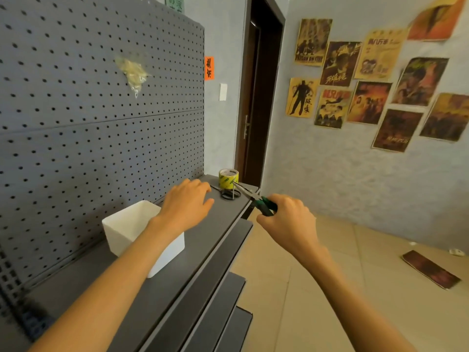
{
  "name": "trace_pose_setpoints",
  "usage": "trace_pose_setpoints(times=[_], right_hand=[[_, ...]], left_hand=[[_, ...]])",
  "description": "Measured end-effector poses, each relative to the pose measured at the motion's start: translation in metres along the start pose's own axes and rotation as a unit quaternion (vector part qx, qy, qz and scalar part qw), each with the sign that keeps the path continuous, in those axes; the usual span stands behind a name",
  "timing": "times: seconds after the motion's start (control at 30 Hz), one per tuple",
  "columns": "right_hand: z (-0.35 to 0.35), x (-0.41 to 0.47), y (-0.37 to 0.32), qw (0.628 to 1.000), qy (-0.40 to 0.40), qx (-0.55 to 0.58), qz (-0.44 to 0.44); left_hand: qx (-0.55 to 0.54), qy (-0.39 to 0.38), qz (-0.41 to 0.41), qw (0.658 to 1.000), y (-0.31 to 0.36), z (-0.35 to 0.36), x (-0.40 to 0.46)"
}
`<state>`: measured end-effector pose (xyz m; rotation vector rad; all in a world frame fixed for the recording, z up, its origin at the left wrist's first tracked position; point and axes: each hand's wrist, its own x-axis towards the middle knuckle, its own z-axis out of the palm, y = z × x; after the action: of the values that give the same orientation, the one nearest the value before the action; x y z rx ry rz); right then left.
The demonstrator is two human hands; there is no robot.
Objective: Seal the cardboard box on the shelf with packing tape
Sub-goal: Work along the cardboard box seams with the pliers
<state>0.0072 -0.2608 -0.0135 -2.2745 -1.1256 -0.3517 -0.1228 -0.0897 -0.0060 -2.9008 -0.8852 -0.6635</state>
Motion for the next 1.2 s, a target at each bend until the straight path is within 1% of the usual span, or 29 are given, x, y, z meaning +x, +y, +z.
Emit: trace_pose_setpoints(times=[0.17, 0.3, 0.4, 0.53, 0.73, 0.87, 0.93, 1.07, 1.2], right_hand=[[0.028, 0.033, 0.019, 0.999, -0.037, 0.011, -0.021], [0.051, 0.065, 0.022, 0.995, -0.075, 0.023, -0.063], [0.067, 0.088, 0.015, 0.988, -0.102, 0.046, -0.109], [0.08, 0.109, 0.001, 0.975, -0.122, 0.078, -0.171], [0.103, 0.122, -0.013, 0.948, -0.16, 0.118, -0.247], [0.114, 0.125, -0.029, 0.93, -0.16, 0.189, -0.272], [0.119, 0.124, -0.037, 0.923, -0.163, 0.207, -0.28], [0.134, 0.121, -0.049, 0.912, -0.189, 0.2, -0.304], [0.149, 0.117, -0.052, 0.907, -0.218, 0.173, -0.317]], left_hand=[[0.019, -0.026, -0.024, 0.999, -0.006, 0.025, 0.022], [0.041, -0.037, -0.077, 0.995, -0.02, 0.032, 0.028], [0.069, -0.027, -0.132, 0.988, -0.035, 0.027, 0.025], [0.097, -0.008, -0.211, 0.973, -0.049, 0.016, 0.019], [0.105, 0.007, -0.289, 0.951, -0.041, 0.022, -0.003], [0.143, 0.001, -0.354, 0.924, -0.046, 0.019, -0.034], [0.15, -0.002, -0.382, 0.912, -0.047, 0.015, -0.048], [0.159, -0.002, -0.417, 0.895, -0.043, 0.009, -0.071], [0.179, -0.017, -0.441, 0.879, -0.04, 0.002, -0.085]])
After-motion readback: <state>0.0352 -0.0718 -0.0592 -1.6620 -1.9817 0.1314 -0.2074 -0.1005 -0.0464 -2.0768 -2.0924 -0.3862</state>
